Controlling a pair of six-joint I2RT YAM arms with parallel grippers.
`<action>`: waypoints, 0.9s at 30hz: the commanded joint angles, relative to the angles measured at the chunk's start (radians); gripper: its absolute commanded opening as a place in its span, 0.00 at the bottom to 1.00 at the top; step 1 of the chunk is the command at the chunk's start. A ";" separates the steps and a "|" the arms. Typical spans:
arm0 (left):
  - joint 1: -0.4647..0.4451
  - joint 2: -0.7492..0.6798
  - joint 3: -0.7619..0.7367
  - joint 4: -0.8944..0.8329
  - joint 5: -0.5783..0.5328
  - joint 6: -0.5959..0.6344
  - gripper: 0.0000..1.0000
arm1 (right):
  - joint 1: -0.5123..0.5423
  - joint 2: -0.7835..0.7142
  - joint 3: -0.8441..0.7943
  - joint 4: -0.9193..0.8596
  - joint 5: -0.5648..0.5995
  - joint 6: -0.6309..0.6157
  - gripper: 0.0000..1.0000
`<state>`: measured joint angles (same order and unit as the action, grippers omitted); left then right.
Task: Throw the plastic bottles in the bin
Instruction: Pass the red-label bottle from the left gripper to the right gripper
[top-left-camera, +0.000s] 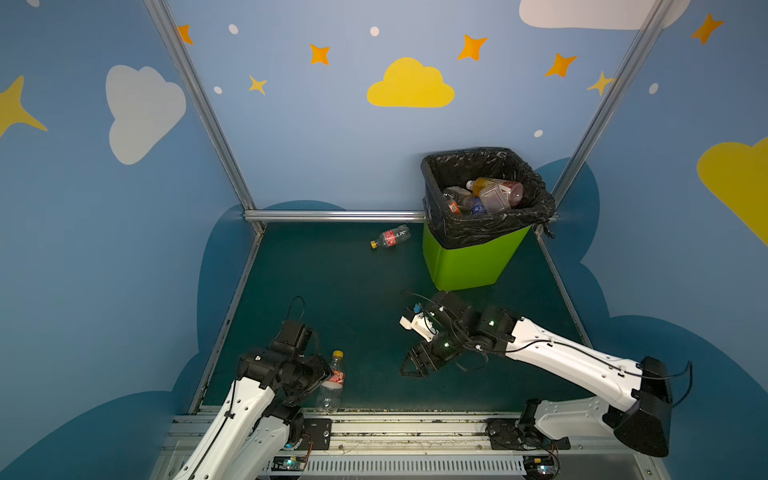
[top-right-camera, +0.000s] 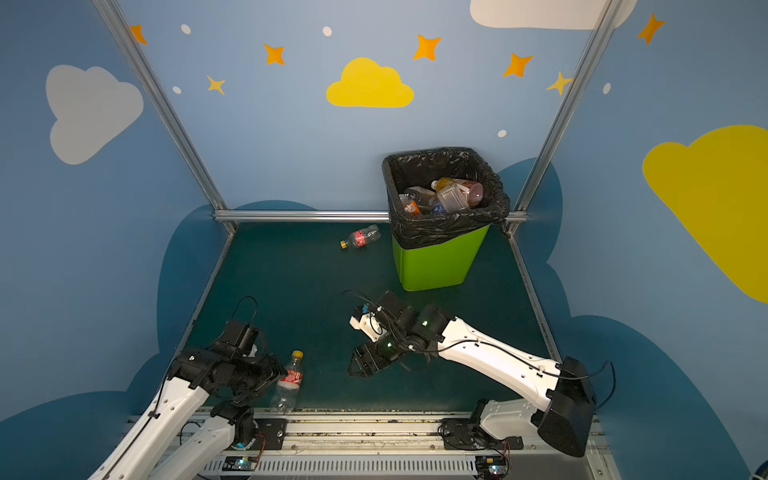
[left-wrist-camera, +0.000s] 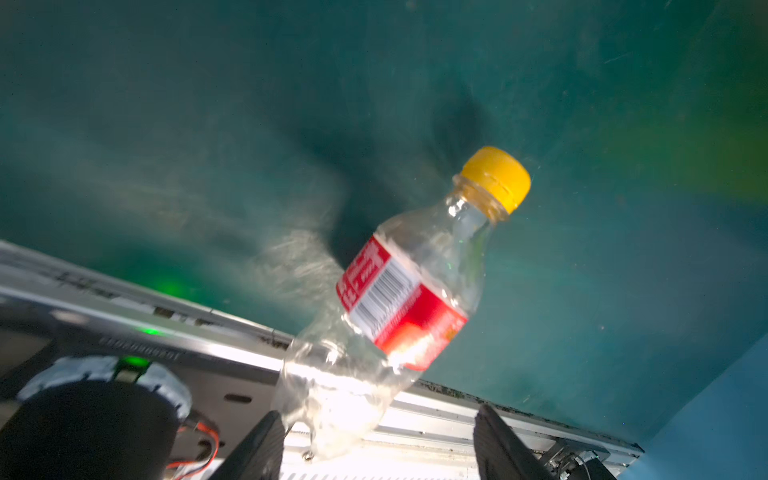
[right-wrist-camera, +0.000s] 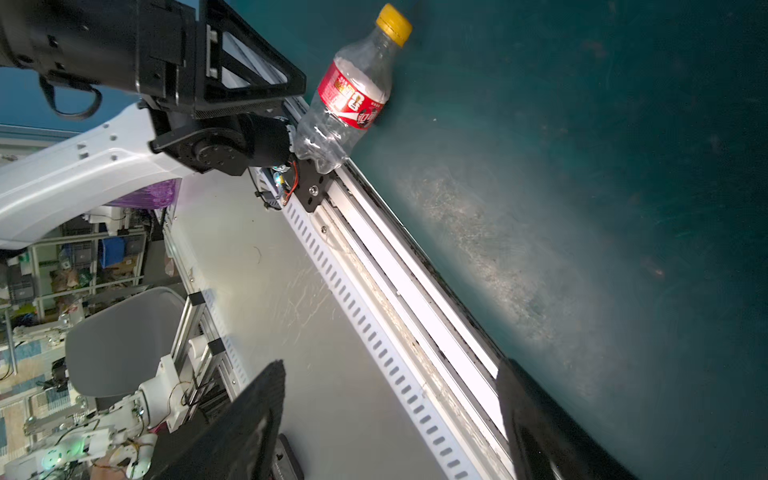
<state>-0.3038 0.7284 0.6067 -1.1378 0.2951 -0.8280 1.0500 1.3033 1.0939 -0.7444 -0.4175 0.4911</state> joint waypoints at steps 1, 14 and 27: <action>-0.032 0.047 -0.023 0.091 0.008 -0.016 0.68 | 0.027 0.007 0.005 0.000 0.100 0.089 0.81; -0.087 0.077 -0.049 0.238 -0.041 -0.015 0.66 | 0.138 0.152 0.050 0.056 0.095 0.242 0.85; -0.149 0.040 -0.169 0.432 0.023 -0.144 0.66 | 0.196 0.383 0.205 0.112 -0.004 0.323 0.89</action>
<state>-0.4477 0.8047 0.4831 -0.7723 0.2874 -0.8982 1.2350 1.6550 1.2598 -0.6239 -0.4068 0.7872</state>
